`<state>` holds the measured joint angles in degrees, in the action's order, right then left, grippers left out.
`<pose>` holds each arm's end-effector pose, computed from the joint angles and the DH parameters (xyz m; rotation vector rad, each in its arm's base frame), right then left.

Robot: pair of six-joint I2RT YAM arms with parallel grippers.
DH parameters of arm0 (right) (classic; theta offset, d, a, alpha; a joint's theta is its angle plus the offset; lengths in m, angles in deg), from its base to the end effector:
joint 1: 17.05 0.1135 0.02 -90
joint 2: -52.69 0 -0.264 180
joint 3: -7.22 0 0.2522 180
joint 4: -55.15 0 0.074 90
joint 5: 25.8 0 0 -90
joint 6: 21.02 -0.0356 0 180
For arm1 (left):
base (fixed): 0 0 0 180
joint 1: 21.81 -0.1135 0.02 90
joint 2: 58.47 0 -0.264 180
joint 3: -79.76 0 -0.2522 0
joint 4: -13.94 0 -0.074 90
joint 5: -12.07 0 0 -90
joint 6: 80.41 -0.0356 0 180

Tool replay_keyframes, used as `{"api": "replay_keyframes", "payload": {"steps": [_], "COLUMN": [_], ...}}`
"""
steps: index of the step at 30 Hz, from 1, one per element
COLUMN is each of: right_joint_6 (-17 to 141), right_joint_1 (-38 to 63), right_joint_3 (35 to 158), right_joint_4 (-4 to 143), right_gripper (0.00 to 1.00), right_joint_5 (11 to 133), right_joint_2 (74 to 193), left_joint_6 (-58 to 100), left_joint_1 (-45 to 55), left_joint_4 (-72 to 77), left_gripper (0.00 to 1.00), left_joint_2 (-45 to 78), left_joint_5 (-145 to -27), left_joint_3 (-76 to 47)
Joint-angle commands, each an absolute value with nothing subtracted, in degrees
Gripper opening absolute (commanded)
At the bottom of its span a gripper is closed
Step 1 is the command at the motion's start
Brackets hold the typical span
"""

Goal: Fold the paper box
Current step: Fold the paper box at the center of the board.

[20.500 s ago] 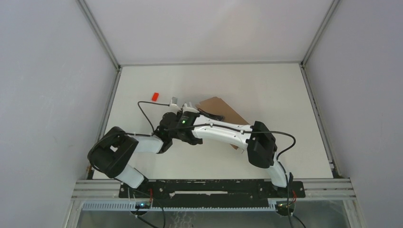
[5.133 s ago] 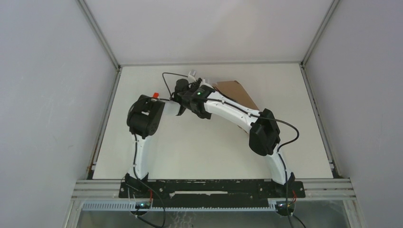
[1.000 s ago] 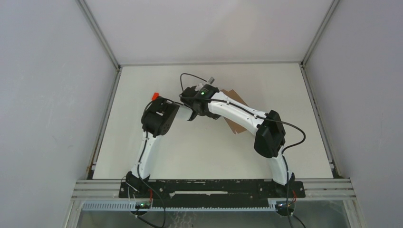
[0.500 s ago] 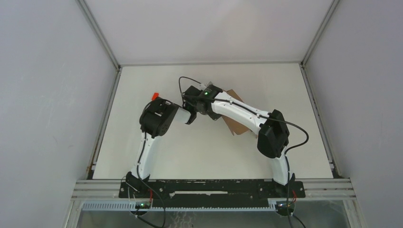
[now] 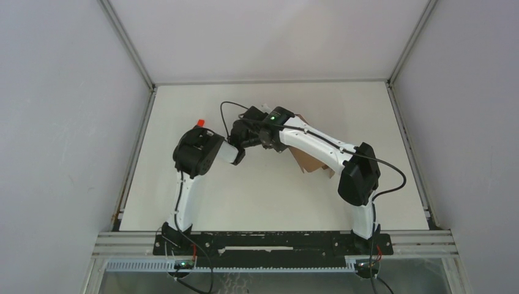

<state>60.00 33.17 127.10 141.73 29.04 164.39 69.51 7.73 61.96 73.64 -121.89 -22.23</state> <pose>0.2640 0.2850 0.2937 -0.8393 2.4689 -0.5872 0.3741 -0.2404 0.0945 0.1661 1.9960 -1.7312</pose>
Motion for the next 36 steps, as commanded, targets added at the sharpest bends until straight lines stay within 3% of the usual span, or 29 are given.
{"api": "replay_keyframes", "payload": {"steps": [1,7,10,17,26,36], "right_joint_6": [59.8,60.2,60.3,60.6,61.0,61.8], "right_joint_1": [32.9,32.9,33.0,32.9,32.7,32.4], "right_joint_3": [126.4,126.2,125.8,125.2,123.1,122.1], "right_joint_4": [139.4,139.3,139.2,139.3,138.4,137.9], "right_gripper": [0.0,0.0,0.0,0.0,0.0,0.0], "right_joint_5": [31.6,31.9,32.1,32.6,33.4,34.9], "right_joint_2": [162.5,162.1,162.0,160.9,159.0,157.5], "left_joint_6": [68.6,63.2,57.6,51.2,48.0,43.4], "left_joint_1": [5.4,2.7,2.5,2.3,2.3,4.2], "left_joint_4": [66.7,60.1,51.0,38.1,22.0,17.9], "left_gripper": [0.49,0.49,0.49,0.59,0.59,0.64], "left_joint_2": [67.9,64.7,64.1,64.5,68.1,69.4], "left_joint_5": [-124.0,-121.6,-119.6,-116.4,-114.6,-114.9], "left_joint_3": [-24.1,-24.6,-21.0,-13.3,-0.8,2.1]}}
